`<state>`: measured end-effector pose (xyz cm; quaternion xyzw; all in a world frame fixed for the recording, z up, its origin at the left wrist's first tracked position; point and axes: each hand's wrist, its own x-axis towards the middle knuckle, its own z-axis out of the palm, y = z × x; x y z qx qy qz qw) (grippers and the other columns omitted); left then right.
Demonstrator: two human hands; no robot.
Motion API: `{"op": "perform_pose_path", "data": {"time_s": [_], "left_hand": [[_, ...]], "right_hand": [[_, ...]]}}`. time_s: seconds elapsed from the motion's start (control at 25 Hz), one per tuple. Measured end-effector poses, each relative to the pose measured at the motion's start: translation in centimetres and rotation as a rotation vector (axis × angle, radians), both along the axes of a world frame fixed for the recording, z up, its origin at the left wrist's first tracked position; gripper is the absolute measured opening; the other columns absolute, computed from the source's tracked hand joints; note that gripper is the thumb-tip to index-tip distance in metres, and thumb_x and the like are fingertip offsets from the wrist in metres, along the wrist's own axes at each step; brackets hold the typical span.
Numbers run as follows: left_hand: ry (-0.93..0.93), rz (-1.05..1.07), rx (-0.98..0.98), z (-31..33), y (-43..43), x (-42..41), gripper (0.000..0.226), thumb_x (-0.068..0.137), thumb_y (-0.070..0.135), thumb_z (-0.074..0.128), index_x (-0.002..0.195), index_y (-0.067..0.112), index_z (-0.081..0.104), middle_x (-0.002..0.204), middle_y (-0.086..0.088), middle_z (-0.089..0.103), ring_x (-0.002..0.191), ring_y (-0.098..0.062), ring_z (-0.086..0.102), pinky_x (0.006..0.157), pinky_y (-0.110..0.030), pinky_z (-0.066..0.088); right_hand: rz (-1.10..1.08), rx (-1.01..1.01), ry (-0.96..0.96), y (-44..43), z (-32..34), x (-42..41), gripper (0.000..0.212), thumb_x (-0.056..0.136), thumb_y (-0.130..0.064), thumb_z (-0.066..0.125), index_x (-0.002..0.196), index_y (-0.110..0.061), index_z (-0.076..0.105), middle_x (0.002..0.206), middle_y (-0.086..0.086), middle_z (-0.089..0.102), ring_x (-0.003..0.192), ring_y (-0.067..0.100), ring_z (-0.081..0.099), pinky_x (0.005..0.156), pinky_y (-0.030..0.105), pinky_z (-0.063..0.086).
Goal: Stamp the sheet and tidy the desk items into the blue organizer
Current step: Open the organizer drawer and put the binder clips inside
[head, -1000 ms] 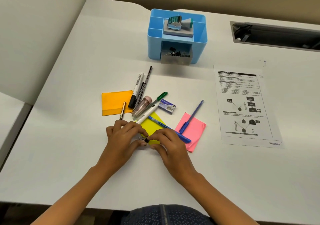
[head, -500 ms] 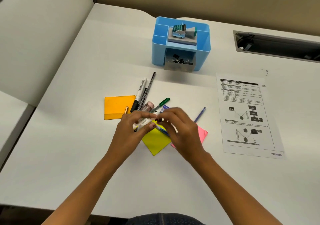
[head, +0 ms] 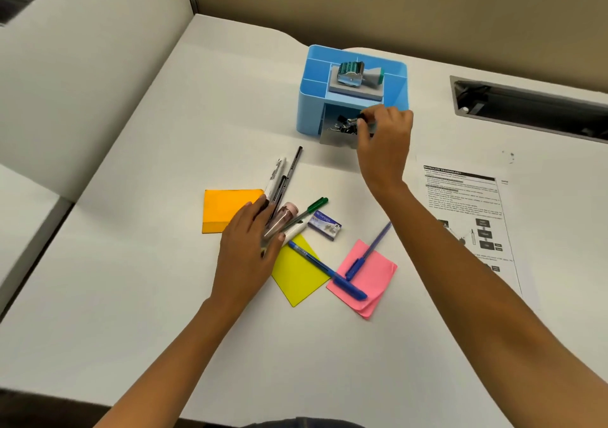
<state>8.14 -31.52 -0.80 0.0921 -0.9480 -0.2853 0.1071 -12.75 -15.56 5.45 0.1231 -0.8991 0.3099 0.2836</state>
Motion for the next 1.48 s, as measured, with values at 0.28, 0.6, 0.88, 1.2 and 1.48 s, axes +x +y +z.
{"op": "perform_pose_path", "data": {"time_s": [0.28,0.6,0.88,1.2,1.48], "left_hand": [[0.005,-0.011,0.019,-0.6,0.2,0.3,0.055,0.095,0.045,0.033,0.142,0.018,0.038,0.153,0.002,0.03,0.143,-0.016,0.02,0.114,-0.034,0.023],[-0.001,-0.005,0.025,-0.8,0.2,0.5,0.058,0.095,0.046,0.028,0.147,0.019,0.028,0.155,0.006,0.023,0.144,-0.01,0.013,0.115,-0.031,0.018],[0.01,0.012,0.023,-1.1,0.2,0.5,0.054,0.096,0.041,0.032,0.146,0.019,0.031,0.155,0.007,0.024,0.144,-0.008,0.014,0.116,-0.031,0.02],[0.017,0.016,0.011,-1.2,0.2,0.6,0.052,0.097,0.037,0.036,0.145,0.019,0.032,0.154,0.007,0.025,0.143,-0.009,0.016,0.116,-0.032,0.02],[0.039,0.007,0.034,-1.1,0.2,0.5,0.052,0.096,0.039,0.037,0.144,0.018,0.036,0.153,0.006,0.029,0.143,-0.011,0.019,0.115,-0.037,0.024]], "right_hand": [[0.006,0.013,0.031,0.5,-1.2,1.3,0.017,0.091,-0.014,0.06,0.106,-0.01,0.067,0.102,0.008,0.064,0.102,0.025,0.051,0.086,0.03,0.048],[0.045,0.251,0.134,1.7,-3.4,2.2,0.039,0.084,-0.01,0.069,0.121,-0.01,0.056,0.117,0.017,0.055,0.106,0.029,0.049,0.089,0.034,0.049],[-0.013,0.292,0.08,1.1,-2.4,-2.1,0.061,0.079,-0.034,0.073,0.13,-0.01,0.049,0.126,0.018,0.053,0.116,0.032,0.047,0.097,0.038,0.044],[-0.081,0.355,0.125,0.5,-2.4,-4.6,0.039,0.081,-0.035,0.072,0.11,-0.014,0.059,0.109,0.011,0.06,0.105,0.03,0.053,0.089,0.034,0.045],[-0.096,0.325,0.151,0.4,-2.4,-4.0,0.04,0.079,-0.032,0.072,0.113,-0.016,0.057,0.117,0.013,0.057,0.108,0.029,0.052,0.088,0.032,0.043]]}}
